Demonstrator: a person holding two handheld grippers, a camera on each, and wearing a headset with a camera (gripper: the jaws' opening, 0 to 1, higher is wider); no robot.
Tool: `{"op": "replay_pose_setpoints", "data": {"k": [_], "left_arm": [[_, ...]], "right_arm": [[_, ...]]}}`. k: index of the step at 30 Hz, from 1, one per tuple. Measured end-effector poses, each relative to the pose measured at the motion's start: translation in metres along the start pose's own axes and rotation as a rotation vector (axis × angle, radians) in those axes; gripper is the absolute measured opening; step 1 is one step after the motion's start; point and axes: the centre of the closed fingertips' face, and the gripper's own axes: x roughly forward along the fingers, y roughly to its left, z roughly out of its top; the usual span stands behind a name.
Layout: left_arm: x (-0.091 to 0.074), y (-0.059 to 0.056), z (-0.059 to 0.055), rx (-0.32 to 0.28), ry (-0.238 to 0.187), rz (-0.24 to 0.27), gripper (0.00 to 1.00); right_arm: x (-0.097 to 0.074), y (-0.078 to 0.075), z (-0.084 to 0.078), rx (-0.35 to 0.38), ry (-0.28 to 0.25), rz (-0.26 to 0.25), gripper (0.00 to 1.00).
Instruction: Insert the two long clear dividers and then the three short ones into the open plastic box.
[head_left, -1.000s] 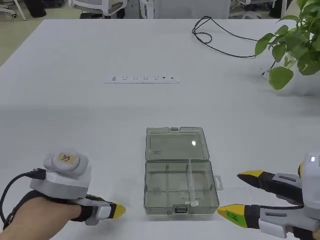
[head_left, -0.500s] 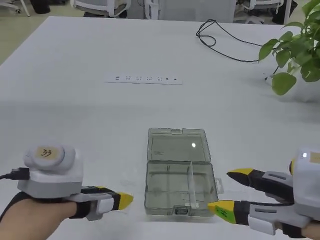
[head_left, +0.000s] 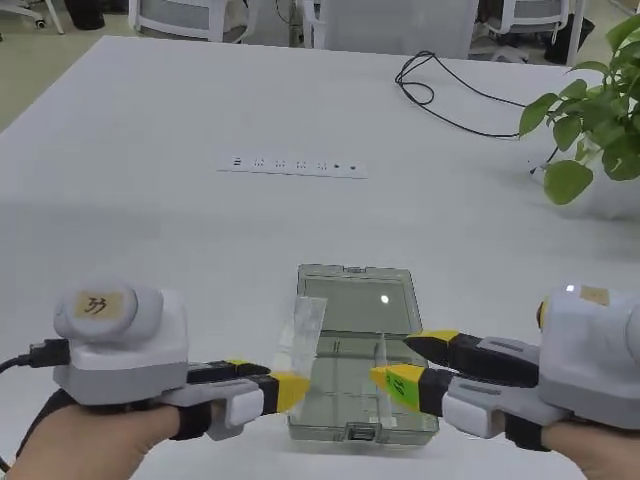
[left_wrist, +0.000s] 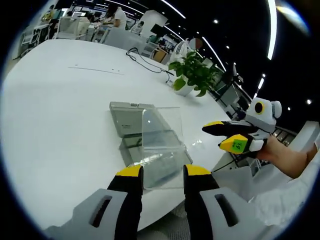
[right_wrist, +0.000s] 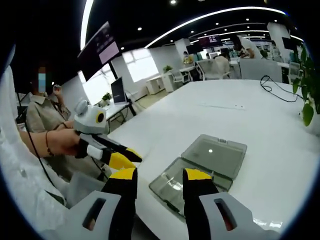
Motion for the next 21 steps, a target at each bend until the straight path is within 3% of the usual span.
{"op": "replay_pose_setpoints", "data": {"k": [12,21], "left_arm": [[0.013,-0.026,0.002,0.031,-0.030,-0.064,0.30],[0.015,-0.033,0.004,0.061,-0.046,-0.079,0.30]], "right_arm": [[0.019,0.014,-0.005,0.084,0.032,-0.007,0.26],[0.025,0.013,-0.005,0.192,0.031,-0.039,0.17]]}}
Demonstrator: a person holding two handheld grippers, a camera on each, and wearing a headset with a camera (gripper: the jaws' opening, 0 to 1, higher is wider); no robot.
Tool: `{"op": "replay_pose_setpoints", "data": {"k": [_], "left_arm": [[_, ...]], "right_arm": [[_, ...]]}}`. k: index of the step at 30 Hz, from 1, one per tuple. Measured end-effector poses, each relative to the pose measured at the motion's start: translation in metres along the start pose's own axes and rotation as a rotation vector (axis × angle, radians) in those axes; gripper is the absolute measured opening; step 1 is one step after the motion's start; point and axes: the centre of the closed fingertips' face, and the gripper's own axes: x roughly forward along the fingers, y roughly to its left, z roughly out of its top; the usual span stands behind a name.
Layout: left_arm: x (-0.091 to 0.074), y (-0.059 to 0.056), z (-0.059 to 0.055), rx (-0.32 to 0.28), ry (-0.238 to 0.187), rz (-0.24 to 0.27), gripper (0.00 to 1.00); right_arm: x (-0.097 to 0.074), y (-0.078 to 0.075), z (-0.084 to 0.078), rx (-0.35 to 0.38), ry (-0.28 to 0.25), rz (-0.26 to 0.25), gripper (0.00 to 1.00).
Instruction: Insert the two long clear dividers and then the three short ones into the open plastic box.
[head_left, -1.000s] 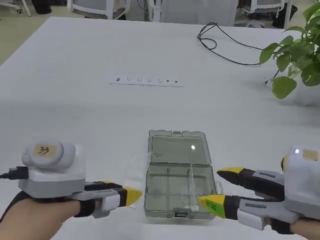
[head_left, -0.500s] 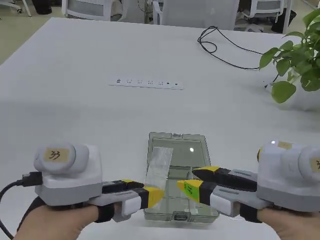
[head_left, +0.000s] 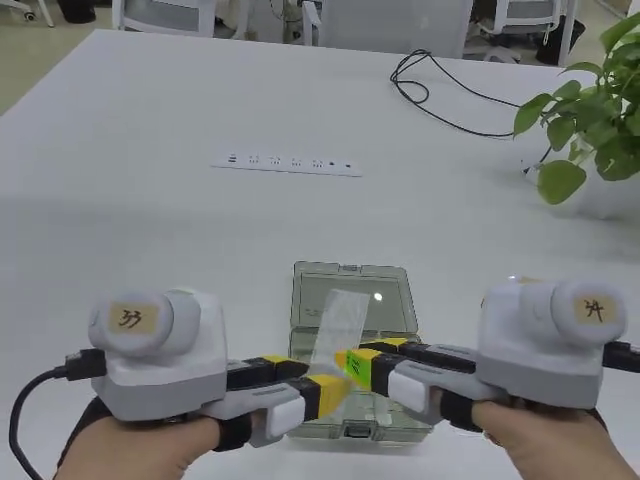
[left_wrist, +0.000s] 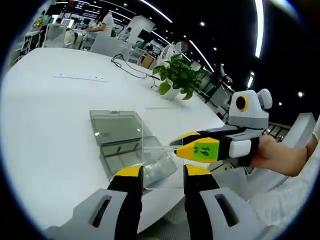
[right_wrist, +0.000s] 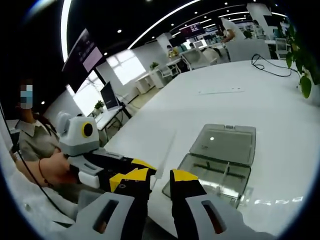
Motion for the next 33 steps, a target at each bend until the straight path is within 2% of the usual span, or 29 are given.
{"op": "replay_pose_setpoints", "data": {"k": [6,10,11,12,14,28,30,33], "left_arm": [[0.0013,-0.0022,0.0009,0.017,0.003,-0.008,0.30],[0.0029,-0.0020,0.0011,0.027,0.000,-0.004,0.30],[0.0037,-0.0021,0.0008,0.028,0.002,-0.003,0.30],[0.0039,-0.0008,0.0008,0.035,0.004,0.003,0.28],[0.0044,-0.0019,0.0030,0.026,-0.008,-0.008,0.29],[0.0039,-0.0068,0.0005,0.047,0.007,-0.037,0.35],[0.0035,-0.0070,-0.0010,0.053,0.012,-0.044,0.35],[0.0014,-0.0061,-0.0042,0.093,0.025,-0.054,0.34]], "right_arm": [[0.0019,0.0010,-0.0022,0.042,0.006,-0.017,0.09],[0.0033,0.0014,-0.0019,0.117,-0.004,-0.036,0.07],[0.0032,-0.0008,-0.0042,0.092,0.006,-0.063,0.07],[0.0033,-0.0006,-0.0050,0.086,0.011,-0.066,0.06],[0.0029,-0.0005,-0.0027,0.131,-0.007,-0.066,0.06],[0.0042,-0.0022,0.0012,0.139,0.009,-0.063,0.06],[0.0045,-0.0020,0.0009,0.146,0.016,-0.063,0.06],[0.0038,-0.0040,0.0022,0.157,0.024,-0.069,0.06]]}}
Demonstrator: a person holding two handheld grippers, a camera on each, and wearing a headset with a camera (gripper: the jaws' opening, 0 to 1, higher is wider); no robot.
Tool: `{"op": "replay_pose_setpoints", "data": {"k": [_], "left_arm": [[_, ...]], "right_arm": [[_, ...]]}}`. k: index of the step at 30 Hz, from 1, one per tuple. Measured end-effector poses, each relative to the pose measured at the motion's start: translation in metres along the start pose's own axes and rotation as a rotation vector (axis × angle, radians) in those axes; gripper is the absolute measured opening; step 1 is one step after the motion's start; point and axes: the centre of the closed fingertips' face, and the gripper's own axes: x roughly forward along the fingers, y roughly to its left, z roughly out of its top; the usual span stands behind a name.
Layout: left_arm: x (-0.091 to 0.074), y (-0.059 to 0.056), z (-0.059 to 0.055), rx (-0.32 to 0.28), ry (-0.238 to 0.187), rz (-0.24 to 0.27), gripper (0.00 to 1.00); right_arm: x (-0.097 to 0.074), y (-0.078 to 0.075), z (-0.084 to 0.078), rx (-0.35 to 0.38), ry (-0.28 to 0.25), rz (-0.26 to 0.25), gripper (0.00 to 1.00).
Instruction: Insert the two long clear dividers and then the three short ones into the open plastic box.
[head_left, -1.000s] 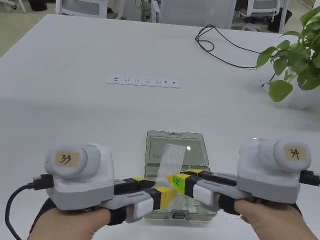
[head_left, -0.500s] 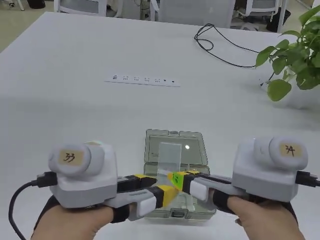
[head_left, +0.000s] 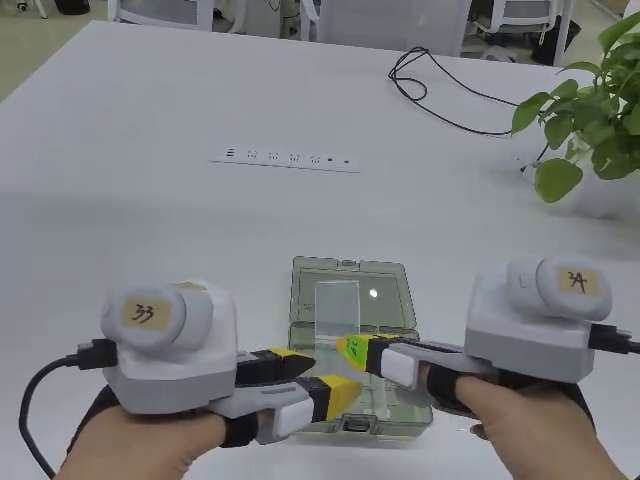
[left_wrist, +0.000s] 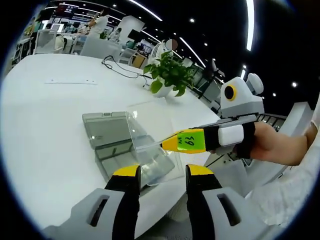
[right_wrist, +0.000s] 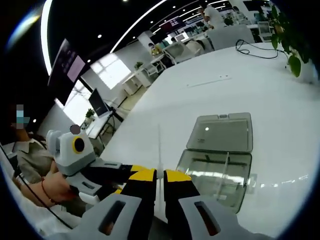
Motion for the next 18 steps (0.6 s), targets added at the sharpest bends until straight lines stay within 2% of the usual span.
{"op": "replay_pose_setpoints", "data": {"k": [4,9,14,18], "left_arm": [[-0.003,0.002,-0.002,0.034,0.003,-0.009,0.39],[-0.007,0.002,-0.005,0.118,0.019,-0.028,0.46],[-0.010,0.003,-0.010,0.172,0.025,-0.052,0.53],[-0.014,0.003,-0.016,0.244,0.043,-0.074,0.59]], "right_arm": [[-0.002,-0.006,0.004,0.032,0.009,-0.018,0.06],[-0.003,-0.014,0.007,0.051,0.029,-0.048,0.07],[-0.001,-0.019,0.010,0.077,0.063,-0.074,0.07],[0.003,-0.024,0.007,0.094,0.107,-0.095,0.07]]}}
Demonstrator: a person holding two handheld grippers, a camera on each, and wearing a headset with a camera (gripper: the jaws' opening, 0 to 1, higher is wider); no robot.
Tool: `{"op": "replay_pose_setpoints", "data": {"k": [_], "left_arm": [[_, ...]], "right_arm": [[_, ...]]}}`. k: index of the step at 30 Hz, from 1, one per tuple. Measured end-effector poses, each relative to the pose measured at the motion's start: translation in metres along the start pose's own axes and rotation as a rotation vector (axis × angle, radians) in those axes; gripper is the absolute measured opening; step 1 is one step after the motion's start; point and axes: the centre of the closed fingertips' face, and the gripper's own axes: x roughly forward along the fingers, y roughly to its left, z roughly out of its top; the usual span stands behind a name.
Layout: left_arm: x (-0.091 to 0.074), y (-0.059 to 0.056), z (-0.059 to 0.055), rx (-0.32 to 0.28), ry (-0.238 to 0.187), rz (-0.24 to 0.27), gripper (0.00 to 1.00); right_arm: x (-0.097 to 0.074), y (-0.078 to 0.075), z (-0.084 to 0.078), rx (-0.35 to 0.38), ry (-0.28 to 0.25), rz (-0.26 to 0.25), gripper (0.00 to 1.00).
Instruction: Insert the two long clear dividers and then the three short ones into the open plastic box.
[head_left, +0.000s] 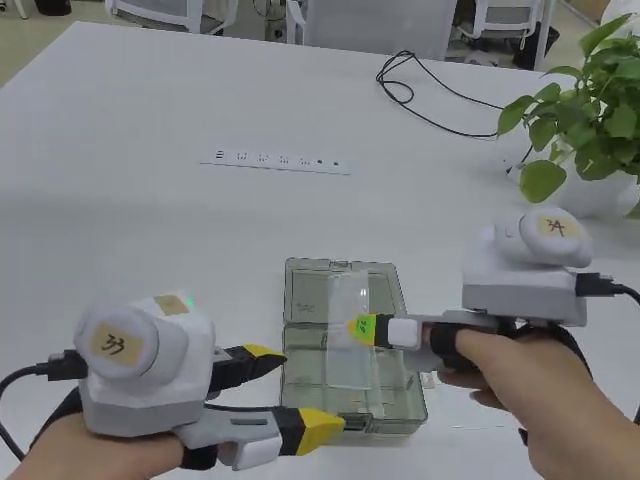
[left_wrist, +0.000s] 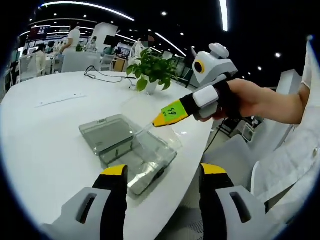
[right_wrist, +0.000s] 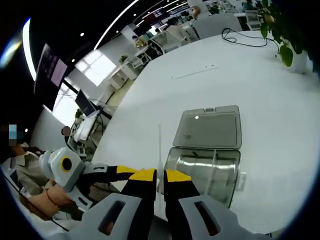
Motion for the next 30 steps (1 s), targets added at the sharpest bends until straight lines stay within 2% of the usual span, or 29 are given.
{"op": "replay_pose_setpoints", "data": {"k": [2,4,10,14,20,23,30], "left_arm": [[-0.002,0.001,-0.003,0.048,0.010,-0.009,0.63],[-0.003,0.001,-0.009,0.062,0.039,-0.019,0.67],[-0.005,0.005,-0.014,0.131,0.040,-0.033,0.81],[-0.005,0.006,-0.023,0.172,0.071,-0.047,0.86],[-0.005,0.005,-0.027,0.196,0.077,-0.072,0.90],[-0.004,0.005,-0.030,0.204,0.082,-0.081,0.92],[-0.004,0.005,-0.032,0.208,0.078,-0.099,0.94]], "right_arm": [[0.003,-0.002,-0.002,0.001,0.023,-0.010,0.07],[0.006,-0.004,-0.004,0.010,0.051,-0.020,0.07],[0.015,-0.014,-0.007,0.043,0.117,-0.067,0.07],[0.017,-0.019,-0.009,0.075,0.144,-0.088,0.07],[0.021,-0.026,-0.015,0.136,0.186,-0.112,0.07],[0.025,-0.028,-0.022,0.154,0.217,-0.121,0.07],[0.033,-0.038,-0.029,0.177,0.246,-0.158,0.07]]}}
